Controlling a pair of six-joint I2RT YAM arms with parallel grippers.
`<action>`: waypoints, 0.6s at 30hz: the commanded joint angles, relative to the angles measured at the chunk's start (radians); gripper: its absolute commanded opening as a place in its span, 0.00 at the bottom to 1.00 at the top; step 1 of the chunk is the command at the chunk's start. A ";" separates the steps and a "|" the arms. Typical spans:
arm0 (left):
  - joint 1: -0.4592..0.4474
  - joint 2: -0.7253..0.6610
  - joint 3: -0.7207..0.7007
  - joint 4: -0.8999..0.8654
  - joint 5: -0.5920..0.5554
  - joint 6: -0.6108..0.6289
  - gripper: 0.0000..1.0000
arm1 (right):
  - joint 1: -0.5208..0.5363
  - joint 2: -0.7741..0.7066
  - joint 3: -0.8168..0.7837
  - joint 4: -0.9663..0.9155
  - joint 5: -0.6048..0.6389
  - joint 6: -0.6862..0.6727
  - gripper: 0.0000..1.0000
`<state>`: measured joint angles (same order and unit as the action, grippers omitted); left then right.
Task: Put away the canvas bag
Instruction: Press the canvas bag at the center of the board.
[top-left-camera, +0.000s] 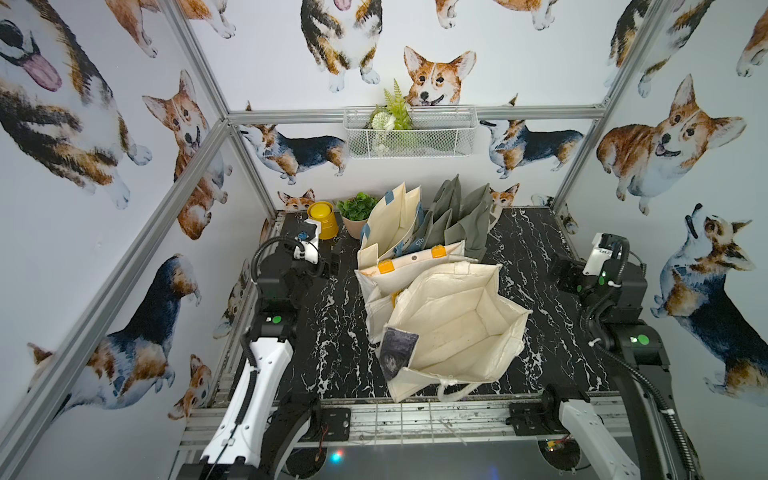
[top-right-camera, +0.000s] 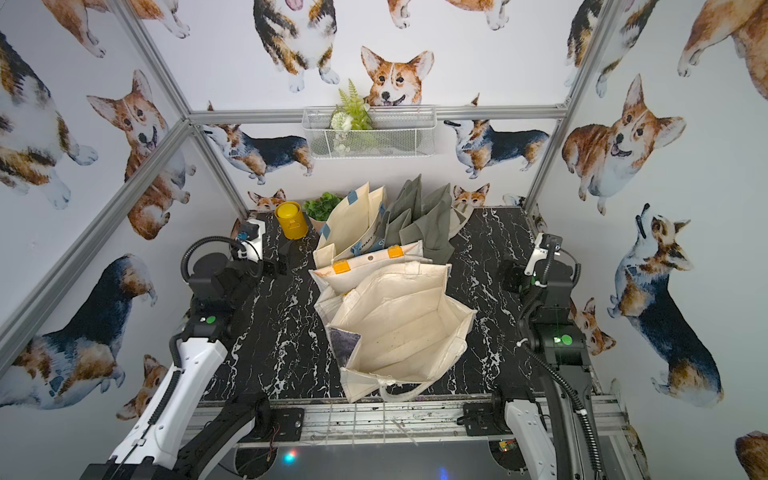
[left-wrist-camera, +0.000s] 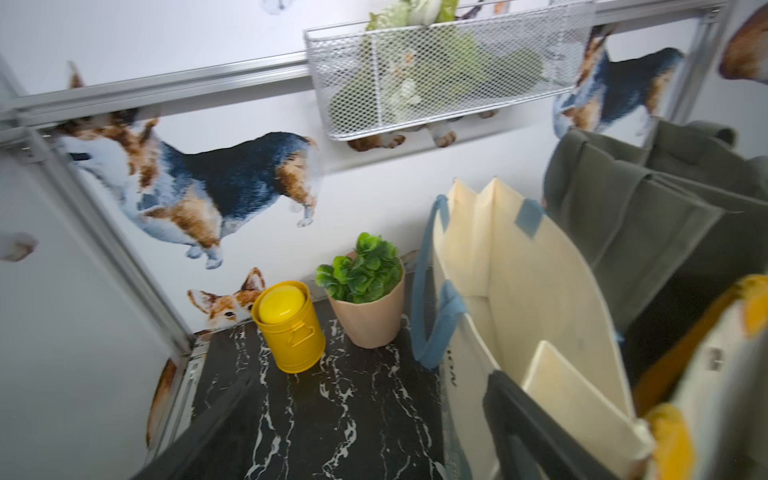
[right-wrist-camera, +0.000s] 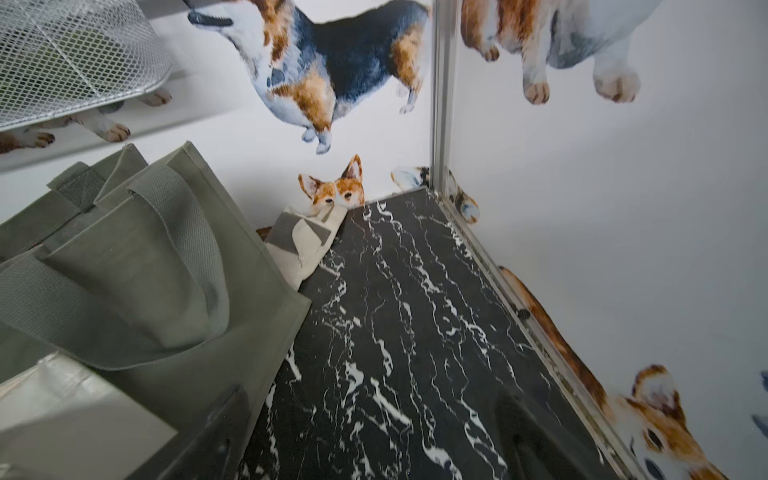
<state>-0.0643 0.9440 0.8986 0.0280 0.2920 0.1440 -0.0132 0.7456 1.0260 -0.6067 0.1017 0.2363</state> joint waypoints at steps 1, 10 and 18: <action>-0.026 0.059 0.196 -0.340 0.234 0.013 0.80 | 0.002 0.092 0.187 -0.410 -0.085 0.048 0.96; -0.505 0.192 0.575 -0.776 0.112 0.053 0.75 | 0.002 0.199 0.519 -0.832 -0.336 0.106 0.90; -0.834 0.414 0.819 -1.025 -0.052 0.002 0.74 | 0.002 0.115 0.505 -1.043 -0.479 0.127 0.86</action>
<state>-0.8337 1.2861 1.6459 -0.8204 0.3290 0.1566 -0.0132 0.9344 1.5612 -1.5017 -0.2764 0.3187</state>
